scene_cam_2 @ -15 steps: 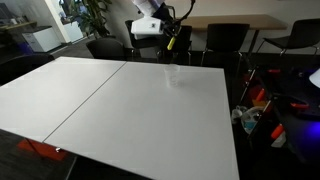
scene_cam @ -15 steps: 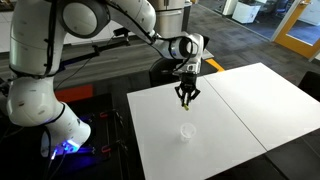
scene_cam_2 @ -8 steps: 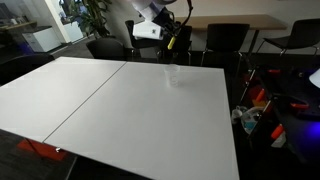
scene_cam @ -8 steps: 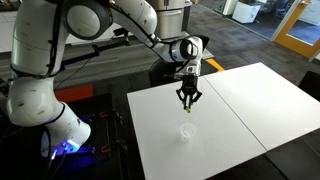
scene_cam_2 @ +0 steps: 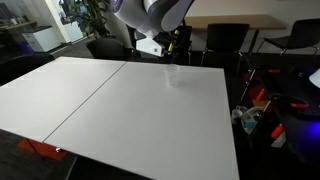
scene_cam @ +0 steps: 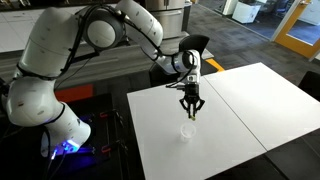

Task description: Pick the marker on the table and put it in the cup

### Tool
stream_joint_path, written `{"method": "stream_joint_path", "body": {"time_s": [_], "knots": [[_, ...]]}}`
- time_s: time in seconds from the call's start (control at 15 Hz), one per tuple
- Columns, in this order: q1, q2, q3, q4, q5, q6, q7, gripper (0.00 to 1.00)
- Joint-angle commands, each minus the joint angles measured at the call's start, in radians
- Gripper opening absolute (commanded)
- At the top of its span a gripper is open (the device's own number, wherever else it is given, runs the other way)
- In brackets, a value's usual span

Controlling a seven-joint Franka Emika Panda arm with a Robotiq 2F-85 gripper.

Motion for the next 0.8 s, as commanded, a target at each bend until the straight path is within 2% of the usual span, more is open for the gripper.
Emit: {"method": "stream_joint_path", "body": {"time_s": [0.0, 0.73], "knots": [[-0.014, 0.061, 0.02, 0.065, -0.04, -0.031, -0.011, 0.05], [-0.016, 0.186, 0.017, 0.124, -0.04, -0.104, -0.026, 0.05]]}}
